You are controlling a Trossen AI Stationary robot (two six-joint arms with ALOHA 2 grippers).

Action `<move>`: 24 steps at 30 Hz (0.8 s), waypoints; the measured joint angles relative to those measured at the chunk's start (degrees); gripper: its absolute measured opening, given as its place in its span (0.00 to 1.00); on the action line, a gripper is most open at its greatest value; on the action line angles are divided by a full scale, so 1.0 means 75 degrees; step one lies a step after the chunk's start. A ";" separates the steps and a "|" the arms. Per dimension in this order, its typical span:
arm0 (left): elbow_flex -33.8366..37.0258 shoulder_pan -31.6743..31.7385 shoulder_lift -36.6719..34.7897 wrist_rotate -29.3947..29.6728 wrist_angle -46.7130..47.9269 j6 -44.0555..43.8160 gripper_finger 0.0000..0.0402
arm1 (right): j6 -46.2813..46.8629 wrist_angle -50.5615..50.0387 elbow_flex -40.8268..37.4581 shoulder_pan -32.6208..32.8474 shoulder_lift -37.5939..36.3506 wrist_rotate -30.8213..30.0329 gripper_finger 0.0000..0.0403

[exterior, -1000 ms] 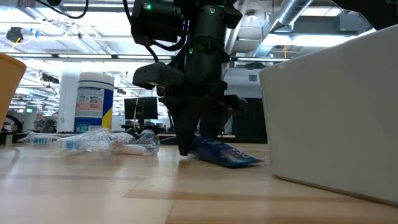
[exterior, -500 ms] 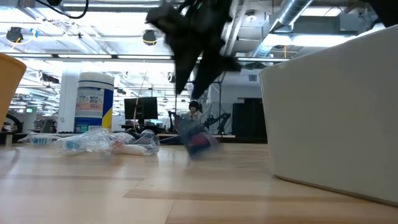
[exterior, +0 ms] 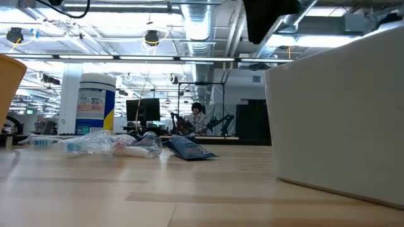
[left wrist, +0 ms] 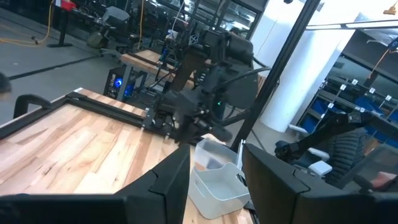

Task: Pick & Place Travel size toiletries
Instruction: Put the blue shave cream into the transparent bin

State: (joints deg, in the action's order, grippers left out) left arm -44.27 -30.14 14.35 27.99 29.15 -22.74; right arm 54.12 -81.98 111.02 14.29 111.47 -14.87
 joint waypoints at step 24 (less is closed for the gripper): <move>0.0000 -0.0001 0.0000 0.0002 -0.0012 -0.0021 0.36 | -0.0667 0.3781 0.0000 -0.1226 0.2739 0.1257 0.71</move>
State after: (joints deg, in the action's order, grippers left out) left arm -44.27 -30.15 14.35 28.01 29.06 -22.90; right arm 49.12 -53.62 111.02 5.10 132.01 -5.44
